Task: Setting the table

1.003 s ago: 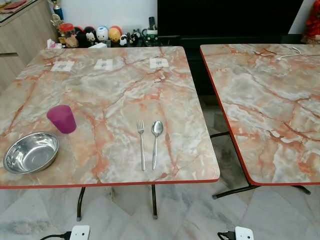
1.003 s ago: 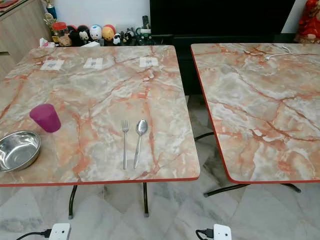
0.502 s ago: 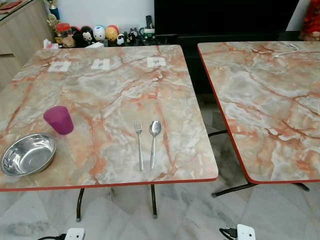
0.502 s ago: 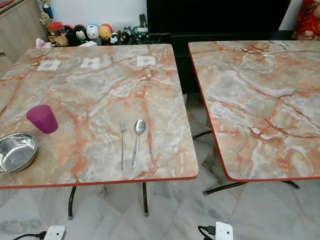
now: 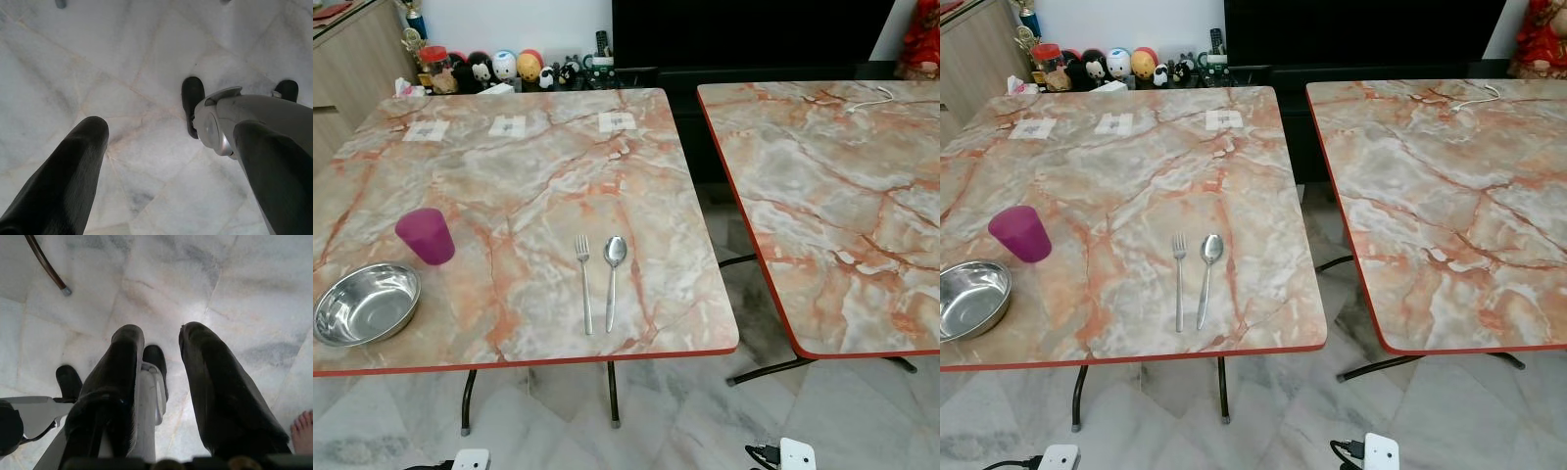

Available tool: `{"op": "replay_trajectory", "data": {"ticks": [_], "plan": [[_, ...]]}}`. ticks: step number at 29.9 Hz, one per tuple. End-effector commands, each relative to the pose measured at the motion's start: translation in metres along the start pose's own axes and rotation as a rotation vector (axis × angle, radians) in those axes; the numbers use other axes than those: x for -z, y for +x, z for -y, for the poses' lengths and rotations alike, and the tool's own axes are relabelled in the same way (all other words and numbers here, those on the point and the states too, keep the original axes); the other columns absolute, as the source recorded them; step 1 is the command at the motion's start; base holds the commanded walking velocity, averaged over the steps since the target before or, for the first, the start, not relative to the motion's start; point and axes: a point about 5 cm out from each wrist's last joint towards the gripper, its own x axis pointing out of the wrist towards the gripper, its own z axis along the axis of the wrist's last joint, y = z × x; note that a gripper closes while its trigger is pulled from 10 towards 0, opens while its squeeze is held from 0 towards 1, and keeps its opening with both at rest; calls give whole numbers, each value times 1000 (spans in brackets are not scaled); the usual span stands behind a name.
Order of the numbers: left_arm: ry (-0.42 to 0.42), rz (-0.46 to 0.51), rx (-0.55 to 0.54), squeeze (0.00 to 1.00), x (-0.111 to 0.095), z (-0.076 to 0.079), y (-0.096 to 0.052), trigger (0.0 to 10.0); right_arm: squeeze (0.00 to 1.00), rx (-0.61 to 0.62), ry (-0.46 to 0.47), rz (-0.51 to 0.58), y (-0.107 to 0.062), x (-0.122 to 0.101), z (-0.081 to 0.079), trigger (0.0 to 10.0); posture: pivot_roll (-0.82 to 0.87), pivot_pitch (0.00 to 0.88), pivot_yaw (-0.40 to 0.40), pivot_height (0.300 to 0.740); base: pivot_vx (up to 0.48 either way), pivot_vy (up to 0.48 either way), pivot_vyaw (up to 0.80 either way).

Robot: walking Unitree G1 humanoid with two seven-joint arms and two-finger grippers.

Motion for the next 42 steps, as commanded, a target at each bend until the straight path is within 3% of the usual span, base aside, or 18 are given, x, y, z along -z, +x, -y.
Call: {"op": "replay_trajectory", "data": {"ticks": [1,7,19,32,42], "plan": [[10,-26,-11,0,5,-1,-1,10000,0,2,-1,11,0,-2,1,10000,7,53,-6,740,0,0,594],[18,-30,-14,0,6,-2,-1,10000,0,15,57,19,0,-1,1,10000,10,55,-5,740,0,0,533],[15,-34,-21,0,7,-8,-3,10000,0,-1,52,16,0,-1,-1,10000,10,57,-4,740,0,284,0],[10,-32,-5,0,7,10,2,10000,0,-9,55,19,0,-1,-2,10000,13,56,-6,740,0,366,0],[8,-18,-25,0,-2,-12,-3,10000,0,-14,54,23,1,-2,-4,10000,14,57,-6,740,0,360,0]]}}
